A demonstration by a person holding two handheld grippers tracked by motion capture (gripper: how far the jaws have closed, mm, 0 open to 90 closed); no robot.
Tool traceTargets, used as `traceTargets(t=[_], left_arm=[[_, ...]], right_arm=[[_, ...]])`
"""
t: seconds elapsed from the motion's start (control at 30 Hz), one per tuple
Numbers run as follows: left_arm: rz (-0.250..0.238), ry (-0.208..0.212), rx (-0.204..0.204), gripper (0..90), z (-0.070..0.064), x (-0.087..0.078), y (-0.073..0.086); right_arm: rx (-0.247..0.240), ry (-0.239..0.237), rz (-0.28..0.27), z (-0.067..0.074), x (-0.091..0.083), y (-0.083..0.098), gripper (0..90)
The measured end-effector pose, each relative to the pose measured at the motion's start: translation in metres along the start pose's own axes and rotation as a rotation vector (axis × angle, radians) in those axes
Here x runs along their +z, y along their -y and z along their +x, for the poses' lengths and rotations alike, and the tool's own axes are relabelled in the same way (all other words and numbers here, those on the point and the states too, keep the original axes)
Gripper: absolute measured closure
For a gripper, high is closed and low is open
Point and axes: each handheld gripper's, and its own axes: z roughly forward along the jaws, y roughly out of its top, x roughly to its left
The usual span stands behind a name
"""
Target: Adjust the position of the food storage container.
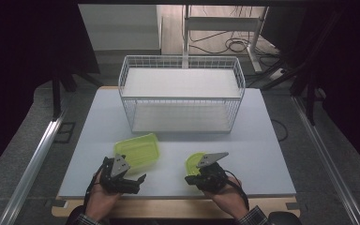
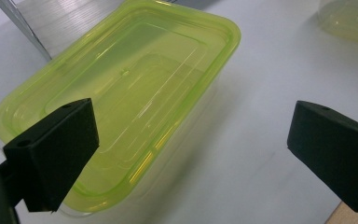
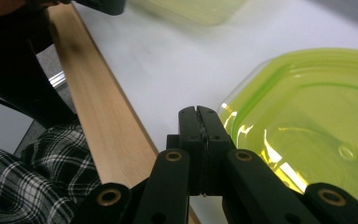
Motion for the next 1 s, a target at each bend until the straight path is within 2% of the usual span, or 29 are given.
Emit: traceTargets(t=[0.1, 0.13, 0.2, 0.3, 0.4, 0.5, 0.6, 0.67, 0.8, 1.0], left_arm=[[0.002, 0.000, 0.001, 1.8, 0.000, 0.000, 0.000], [0.002, 0.000, 0.001, 1.8, 0.000, 0.000, 0.000], [0.002, -0.001, 0.001, 1.8, 0.000, 0.000, 0.000], [0.006, -0.003, 0.005, 1.8, 0.000, 0.000, 0.000], [0.002, -0.002, -0.001, 1.9, 0.000, 0.000, 0.000], [0.005, -0.001, -0.001, 1.8, 0.000, 0.000, 0.000], [0.005, -0.004, 0.000, 1.9, 0.000, 0.000, 0.000], [0.008, -0.006, 0.002, 1.9, 0.000, 0.000, 0.000], [0.009, -0.008, 0.004, 1.9, 0.000, 0.000, 0.000], [0.012, -0.011, 0.006, 1.9, 0.000, 0.000, 0.000]], right_arm=[[0.010, -0.001, 0.001, -0.001, -0.002, 0.000, 89.0], [0.009, -0.019, -0.003, 0.001, -0.002, -0.001, 88.9], [0.003, -0.022, -0.004, 0.003, -0.001, -0.003, 88.9], [-0.042, -0.001, -0.010, 0.007, 0.001, -0.015, 88.8], [-0.056, 0.026, -0.017, 0.004, 0.005, -0.028, 88.8], [-0.066, 0.034, 0.006, 0.000, 0.012, -0.033, 88.8], [-0.064, 0.044, 0.034, -0.003, 0.019, -0.030, 89.0], [-0.047, 0.042, 0.028, -0.005, 0.018, -0.028, 89.0], [-0.048, 0.073, 0.022, -0.010, 0.013, -0.025, 89.0], [0.017, 0.111, 0.004, -0.031, 0.000, -0.012, 88.9]])
